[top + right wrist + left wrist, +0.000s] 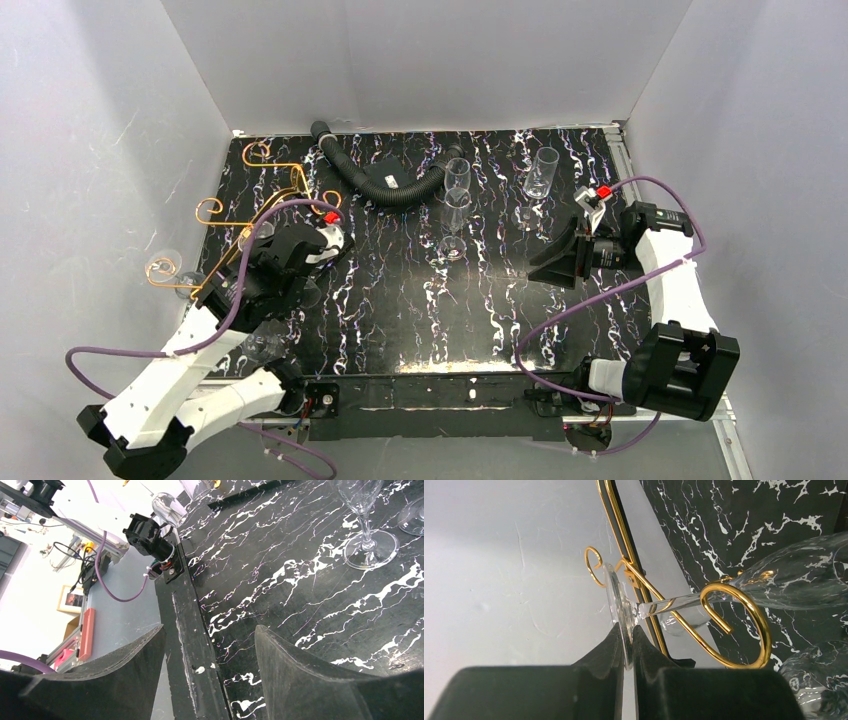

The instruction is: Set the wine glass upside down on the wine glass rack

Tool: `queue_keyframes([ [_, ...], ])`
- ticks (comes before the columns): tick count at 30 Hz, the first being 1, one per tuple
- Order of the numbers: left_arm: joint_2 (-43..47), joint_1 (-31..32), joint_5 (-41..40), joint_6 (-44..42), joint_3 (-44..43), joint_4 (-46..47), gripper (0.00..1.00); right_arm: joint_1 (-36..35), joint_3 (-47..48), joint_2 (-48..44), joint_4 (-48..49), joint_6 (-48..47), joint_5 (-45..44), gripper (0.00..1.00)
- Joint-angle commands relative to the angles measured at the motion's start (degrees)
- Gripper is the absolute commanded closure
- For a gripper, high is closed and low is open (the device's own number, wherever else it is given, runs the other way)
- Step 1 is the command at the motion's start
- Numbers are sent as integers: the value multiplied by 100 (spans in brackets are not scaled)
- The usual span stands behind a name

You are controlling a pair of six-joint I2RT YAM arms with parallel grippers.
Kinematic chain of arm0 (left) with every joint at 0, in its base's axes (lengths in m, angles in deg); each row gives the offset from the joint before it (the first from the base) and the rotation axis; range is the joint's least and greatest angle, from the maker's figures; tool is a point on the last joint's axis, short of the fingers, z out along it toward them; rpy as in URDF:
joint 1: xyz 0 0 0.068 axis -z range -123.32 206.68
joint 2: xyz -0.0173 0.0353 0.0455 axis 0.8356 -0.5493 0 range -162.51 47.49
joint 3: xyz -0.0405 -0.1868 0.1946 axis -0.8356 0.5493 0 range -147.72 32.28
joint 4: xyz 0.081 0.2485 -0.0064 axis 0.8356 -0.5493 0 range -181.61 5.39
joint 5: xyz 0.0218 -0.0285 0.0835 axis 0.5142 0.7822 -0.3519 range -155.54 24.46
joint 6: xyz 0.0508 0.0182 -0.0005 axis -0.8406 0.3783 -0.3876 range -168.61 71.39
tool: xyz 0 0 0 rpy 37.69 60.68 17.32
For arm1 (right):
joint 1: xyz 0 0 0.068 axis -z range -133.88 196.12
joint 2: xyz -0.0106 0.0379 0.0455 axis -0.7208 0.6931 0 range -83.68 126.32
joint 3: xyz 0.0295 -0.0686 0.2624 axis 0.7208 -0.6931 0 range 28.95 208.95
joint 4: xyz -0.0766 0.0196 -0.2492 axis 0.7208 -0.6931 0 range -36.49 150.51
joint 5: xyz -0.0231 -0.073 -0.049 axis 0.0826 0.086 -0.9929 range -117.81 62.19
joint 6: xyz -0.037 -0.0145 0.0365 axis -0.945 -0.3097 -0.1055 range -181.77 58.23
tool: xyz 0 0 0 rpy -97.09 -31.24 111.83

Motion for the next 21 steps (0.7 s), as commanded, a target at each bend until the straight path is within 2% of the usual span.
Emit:
queue_keyframes([
  [1, 62, -153, -150, 134, 136, -277, 100, 29, 239, 32, -295, -307, 176, 27],
  [7, 89, -174, -43, 335, 90, -543, 100, 40, 247, 50, -324, -334, 184, 27],
  [21, 240, -170, 864, 758, -197, -1171, 100, 46, 300, 177, -593, -611, 205, 27],
])
